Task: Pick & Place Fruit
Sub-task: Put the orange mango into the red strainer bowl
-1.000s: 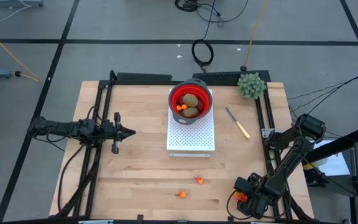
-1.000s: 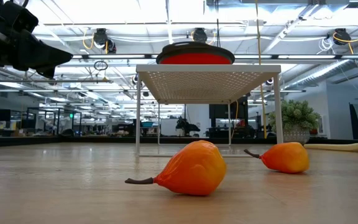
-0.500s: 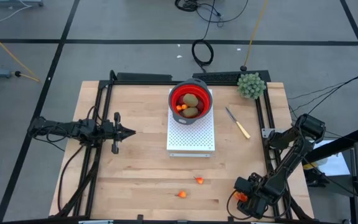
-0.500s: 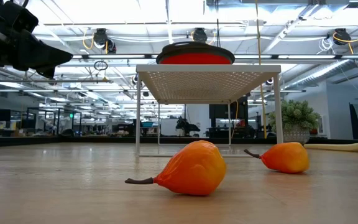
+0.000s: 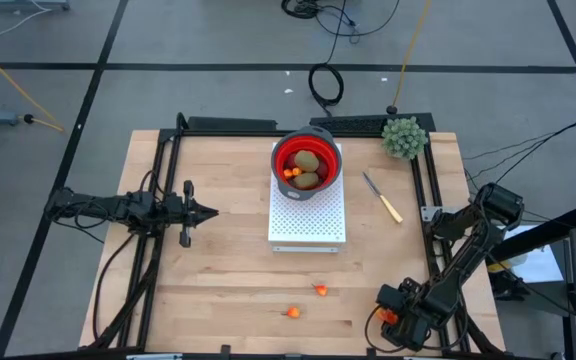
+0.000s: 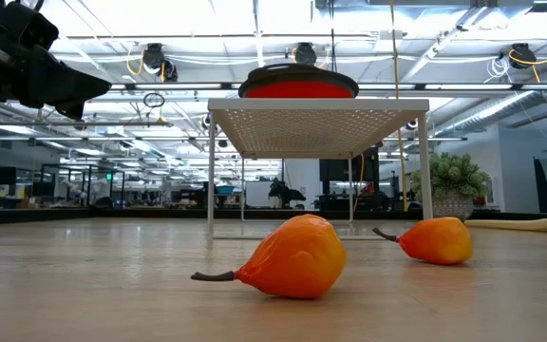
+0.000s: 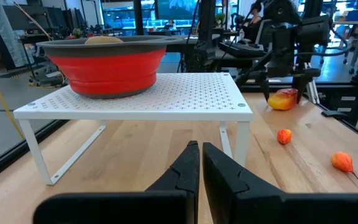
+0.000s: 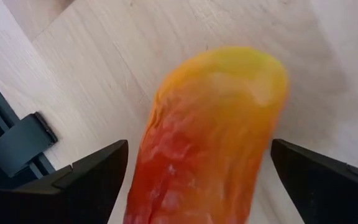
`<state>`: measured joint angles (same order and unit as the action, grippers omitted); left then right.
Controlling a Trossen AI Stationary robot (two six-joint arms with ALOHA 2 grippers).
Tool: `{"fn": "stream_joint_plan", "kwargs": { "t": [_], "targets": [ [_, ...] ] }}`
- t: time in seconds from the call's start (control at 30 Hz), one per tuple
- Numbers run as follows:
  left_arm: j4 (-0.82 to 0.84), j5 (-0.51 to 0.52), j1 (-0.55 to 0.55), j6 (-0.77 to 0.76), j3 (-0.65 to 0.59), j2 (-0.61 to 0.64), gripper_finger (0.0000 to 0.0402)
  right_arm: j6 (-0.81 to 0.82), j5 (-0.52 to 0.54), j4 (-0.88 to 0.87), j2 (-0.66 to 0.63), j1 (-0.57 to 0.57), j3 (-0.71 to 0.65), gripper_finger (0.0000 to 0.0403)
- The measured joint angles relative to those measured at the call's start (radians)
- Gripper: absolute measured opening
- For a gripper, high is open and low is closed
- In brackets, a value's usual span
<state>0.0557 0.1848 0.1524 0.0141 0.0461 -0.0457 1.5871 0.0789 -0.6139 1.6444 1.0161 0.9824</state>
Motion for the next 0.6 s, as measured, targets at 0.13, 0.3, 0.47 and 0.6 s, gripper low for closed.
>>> {"fn": "stream_joint_plan", "kwargs": {
  "t": [0.13,0.3,0.47,0.6],
  "targets": [
    [0.0,0.0,0.0,0.0,0.0,0.0,0.0019,0.029,-0.01,0.127,-0.007,0.0,-0.078,0.0388],
    [0.0,0.0,0.0,0.0,0.0,0.0,0.0019,0.063,-0.02,0.135,-0.011,0.0,-0.108,0.036],
    [0.0,0.0,0.0,-0.017,0.0,0.0,0.0019,0.05,-0.021,0.133,-0.04,0.0,-0.112,0.0302],
    [0.0,0.0,0.0,-0.017,0.0,0.0,0.0019,0.05,-0.001,0.121,-0.066,0.0,-0.115,0.0247]
  ]
}}
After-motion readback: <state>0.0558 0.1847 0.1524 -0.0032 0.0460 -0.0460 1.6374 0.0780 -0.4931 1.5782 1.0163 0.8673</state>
